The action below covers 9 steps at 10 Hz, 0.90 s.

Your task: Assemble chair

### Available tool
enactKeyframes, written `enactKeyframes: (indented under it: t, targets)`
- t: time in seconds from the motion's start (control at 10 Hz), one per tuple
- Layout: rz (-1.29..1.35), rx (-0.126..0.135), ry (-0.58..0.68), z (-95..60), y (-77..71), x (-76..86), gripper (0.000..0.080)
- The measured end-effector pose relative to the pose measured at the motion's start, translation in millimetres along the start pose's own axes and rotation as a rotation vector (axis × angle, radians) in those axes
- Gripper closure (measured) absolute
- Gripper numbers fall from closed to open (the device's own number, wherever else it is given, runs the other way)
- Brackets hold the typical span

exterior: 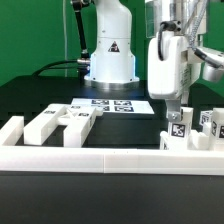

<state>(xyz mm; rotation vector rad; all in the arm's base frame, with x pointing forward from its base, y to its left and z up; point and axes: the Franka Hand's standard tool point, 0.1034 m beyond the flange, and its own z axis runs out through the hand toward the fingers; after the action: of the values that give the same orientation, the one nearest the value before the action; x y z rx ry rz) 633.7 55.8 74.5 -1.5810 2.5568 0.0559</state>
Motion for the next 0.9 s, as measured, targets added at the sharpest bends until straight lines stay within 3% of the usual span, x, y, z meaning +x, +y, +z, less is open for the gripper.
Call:
enactKeyframes:
  t: [0.4,0.5,0.6,0.7,0.9]
  targets:
    - [-0.037,-0.005,0.0,-0.1,0.1,0.2,0.0505]
    - [-0.131,-0.039,0.001,-2.1,-0.6,1.6,0.0282]
    - [-0.197,-0.012,-0.002,-2.0,-4.6,-0.6,0.019]
    - [-0.254,0.013,0.0,1.2,-2.2,-3.5,0.019]
    - [-0.423,0.01,0.002,1.7,-1.0,-3.3,0.0162]
